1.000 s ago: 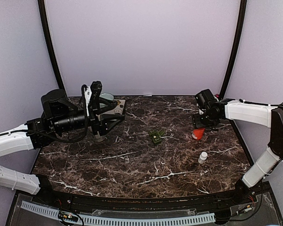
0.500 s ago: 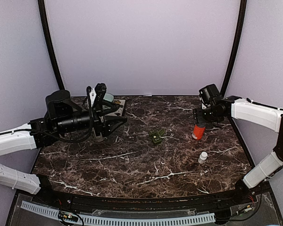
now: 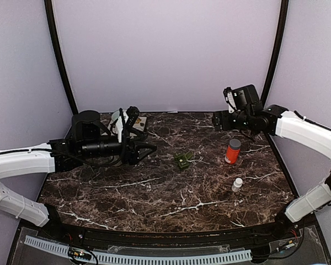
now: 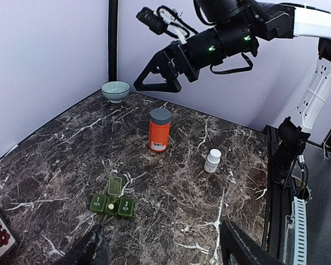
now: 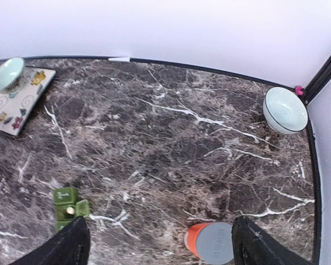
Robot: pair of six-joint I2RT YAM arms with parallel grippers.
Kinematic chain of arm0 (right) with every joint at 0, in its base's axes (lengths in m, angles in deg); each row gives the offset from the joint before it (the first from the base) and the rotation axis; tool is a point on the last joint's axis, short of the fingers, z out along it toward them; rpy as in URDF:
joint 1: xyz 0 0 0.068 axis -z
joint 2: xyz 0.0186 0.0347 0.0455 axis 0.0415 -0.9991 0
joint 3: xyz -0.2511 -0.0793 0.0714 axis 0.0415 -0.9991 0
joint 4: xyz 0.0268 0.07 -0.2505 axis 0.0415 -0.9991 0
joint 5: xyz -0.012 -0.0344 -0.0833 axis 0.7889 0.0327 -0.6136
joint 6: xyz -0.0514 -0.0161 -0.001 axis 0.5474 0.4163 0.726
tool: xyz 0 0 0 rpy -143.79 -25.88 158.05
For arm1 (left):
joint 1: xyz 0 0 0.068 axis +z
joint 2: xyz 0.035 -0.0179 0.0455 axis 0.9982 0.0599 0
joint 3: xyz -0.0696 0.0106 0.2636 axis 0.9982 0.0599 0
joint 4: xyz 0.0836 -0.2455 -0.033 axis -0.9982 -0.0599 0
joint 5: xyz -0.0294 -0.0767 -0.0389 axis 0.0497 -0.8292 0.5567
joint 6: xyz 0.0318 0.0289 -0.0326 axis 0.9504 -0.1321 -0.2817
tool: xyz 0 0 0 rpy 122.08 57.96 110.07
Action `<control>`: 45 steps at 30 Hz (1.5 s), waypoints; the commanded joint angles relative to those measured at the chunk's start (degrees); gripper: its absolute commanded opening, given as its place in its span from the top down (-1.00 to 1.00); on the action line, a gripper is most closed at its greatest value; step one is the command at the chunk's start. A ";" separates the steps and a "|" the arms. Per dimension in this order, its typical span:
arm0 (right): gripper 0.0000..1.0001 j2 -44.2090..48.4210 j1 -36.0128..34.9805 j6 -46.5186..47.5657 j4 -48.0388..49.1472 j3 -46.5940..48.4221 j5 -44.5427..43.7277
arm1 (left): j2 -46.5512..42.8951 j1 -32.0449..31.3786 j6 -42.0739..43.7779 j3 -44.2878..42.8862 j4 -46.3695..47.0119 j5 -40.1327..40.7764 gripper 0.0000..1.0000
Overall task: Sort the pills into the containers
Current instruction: Close the lid of the pill container on the pill container.
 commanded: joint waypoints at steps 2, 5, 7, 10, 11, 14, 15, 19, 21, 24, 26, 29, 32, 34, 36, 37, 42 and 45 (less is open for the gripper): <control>-1.00 4.64 -1.00 1.75 13.70 -1.19 4.08 | 0.27 0.49 -2.86 0.17 3.48 1.38 -0.46; -1.00 5.75 -1.04 1.79 19.02 -1.75 7.36 | 0.88 0.82 -3.76 0.32 4.88 2.70 -0.50; -1.00 7.29 -1.04 1.71 26.42 -5.47 10.00 | 1.35 1.15 -4.40 0.43 6.20 3.42 -0.55; -1.00 10.39 -0.98 -2.36 38.12 -10.15 11.13 | 2.70 1.79 -5.93 0.00 8.22 2.90 -0.64; -1.00 11.07 -0.84 -3.07 41.86 -11.09 11.52 | 3.43 1.95 -6.28 -0.41 8.66 2.75 -0.71; -0.94 11.08 0.05 -1.85 47.83 -12.43 18.85 | 5.85 2.51 -8.07 -1.64 9.51 2.67 -0.97; -0.87 10.37 0.48 -0.90 49.13 -12.49 21.00 | 6.81 2.84 -8.74 -2.25 9.46 2.35 -0.98; -0.36 3.84 0.69 2.60 43.57 -7.17 21.79 | 10.73 3.91 -10.61 -4.58 9.42 1.49 -0.98; -0.14 0.39 0.62 2.10 39.58 -4.71 20.11 | 12.45 4.02 -11.14 -5.52 9.26 2.69 -0.98; 0.09 -3.73 0.65 0.05 35.57 -3.38 17.27 | 15.26 4.29 -11.54 -6.45 9.33 3.97 -0.95; 0.19 -7.75 0.62 -0.66 29.70 0.25 16.74 | 17.13 4.41 -11.72 -7.08 8.99 4.72 -0.89; 0.40 -15.86 0.61 -2.67 19.47 6.56 16.26 | 20.62 4.56 -12.62 -8.99 7.27 5.03 -0.75; 0.42 -18.98 0.58 -5.00 18.90 6.25 17.08 | 24.52 4.78 -13.83 -11.73 5.00 4.77 -0.58; 0.41 -20.06 0.60 -6.54 19.04 5.33 16.54 | 26.65 4.90 -14.77 -12.84 4.05 4.85 -0.49; 0.38 -21.11 0.50 -7.61 18.63 4.81 16.39 | 28.72 5.03 -15.58 -13.69 3.56 4.76 -0.42; 0.35 -21.59 0.46 -8.12 18.28 4.59 16.61 | 29.59 5.14 -15.81 -14.24 3.03 4.72 -0.41; 0.28 -22.91 0.10 -11.13 18.27 2.00 17.26 | 33.45 5.59 -17.57 -16.43 1.20 4.54 -0.30; 0.27 -23.18 -0.07 -12.62 18.81 0.32 17.58 | 35.45 5.99 -19.15 -17.57 0.60 4.24 -0.25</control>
